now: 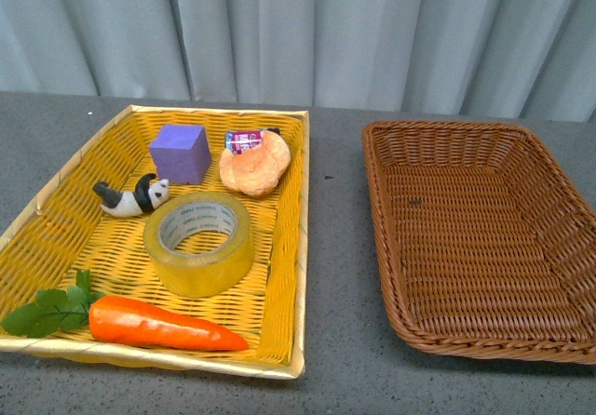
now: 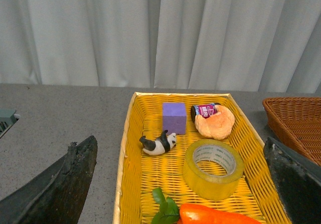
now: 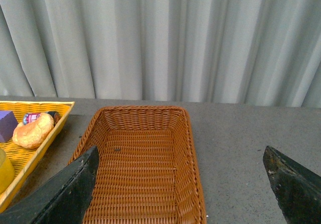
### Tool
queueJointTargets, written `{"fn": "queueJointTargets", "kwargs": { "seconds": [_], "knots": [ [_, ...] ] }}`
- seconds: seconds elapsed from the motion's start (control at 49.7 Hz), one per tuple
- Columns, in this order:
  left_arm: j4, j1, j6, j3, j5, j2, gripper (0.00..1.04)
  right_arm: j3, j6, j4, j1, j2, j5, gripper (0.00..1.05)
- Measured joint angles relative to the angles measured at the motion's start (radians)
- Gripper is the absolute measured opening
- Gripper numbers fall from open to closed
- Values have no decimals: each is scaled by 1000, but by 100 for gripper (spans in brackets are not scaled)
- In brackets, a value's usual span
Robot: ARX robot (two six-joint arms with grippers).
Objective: Move tape to another basket
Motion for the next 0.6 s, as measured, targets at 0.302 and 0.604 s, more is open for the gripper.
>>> {"fn": "queueJointTargets", "kwargs": {
  "seconds": [0.302,0.604],
  "knots": [
    [0,0,0,0,0,0,98,0,0,0,0,0,0,96],
    [0,0,0,0,0,0,98,0,0,0,0,0,0,96]
  ]
}}
